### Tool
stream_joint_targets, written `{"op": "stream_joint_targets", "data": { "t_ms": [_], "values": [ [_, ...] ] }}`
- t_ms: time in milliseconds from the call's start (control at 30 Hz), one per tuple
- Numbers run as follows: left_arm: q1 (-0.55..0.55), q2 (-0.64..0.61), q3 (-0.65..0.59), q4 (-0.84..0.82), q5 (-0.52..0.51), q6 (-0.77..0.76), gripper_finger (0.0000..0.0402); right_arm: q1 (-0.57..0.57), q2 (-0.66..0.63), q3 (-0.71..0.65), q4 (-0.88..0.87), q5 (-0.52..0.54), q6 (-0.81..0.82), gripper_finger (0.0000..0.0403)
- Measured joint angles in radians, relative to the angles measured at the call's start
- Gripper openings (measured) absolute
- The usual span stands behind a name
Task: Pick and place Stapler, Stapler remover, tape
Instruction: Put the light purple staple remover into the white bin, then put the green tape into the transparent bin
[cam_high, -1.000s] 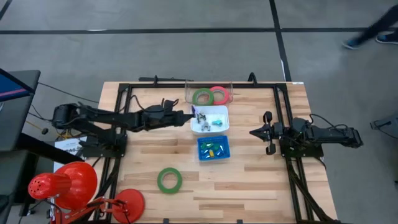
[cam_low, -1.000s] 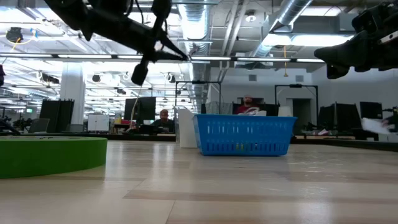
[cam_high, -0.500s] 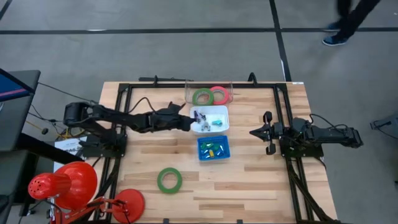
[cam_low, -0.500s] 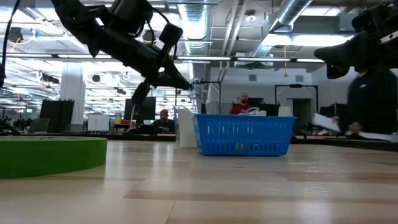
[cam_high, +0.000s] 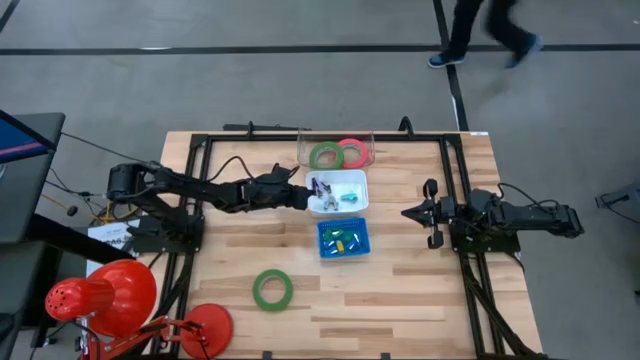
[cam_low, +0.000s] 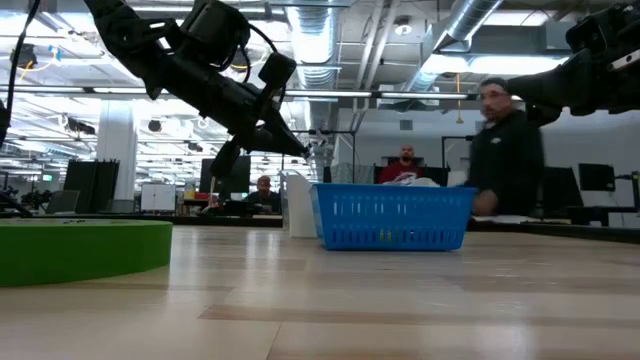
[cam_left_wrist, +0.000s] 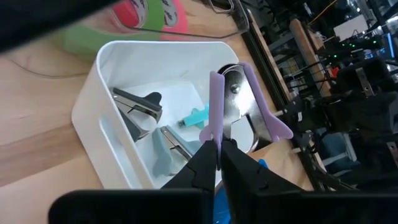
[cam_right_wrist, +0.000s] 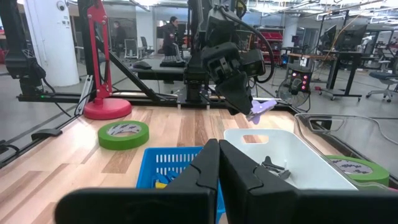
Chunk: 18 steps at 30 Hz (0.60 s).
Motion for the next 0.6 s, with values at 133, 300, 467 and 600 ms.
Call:
{"op": "stream_joint_targets", "data": {
  "t_ms": [133,300,467,600],
  "values": [
    [0.0,0.0,0.0,0.0,0.0,0.001,0.0031,0.0,0.0,0.0,0.0,0.0,0.0,0.0001],
    [0.0,0.0,0.0,0.0,0.053,0.002,0.0092,0.0,0.0,0.0,0.0,0.0,0.0,0.0001],
    [0.0,-0.002,0.0,-0.002,0.117,0.003,0.0164,0.0,0.0,0.0,0.0,0.0,0.0,0.0001],
    [0.0,-0.028,0.0,-0.006,0.182,0.077,0.0192,0.0,0.0,0.0,0.0,0.0,0.0,0.0001]
  ]
}}
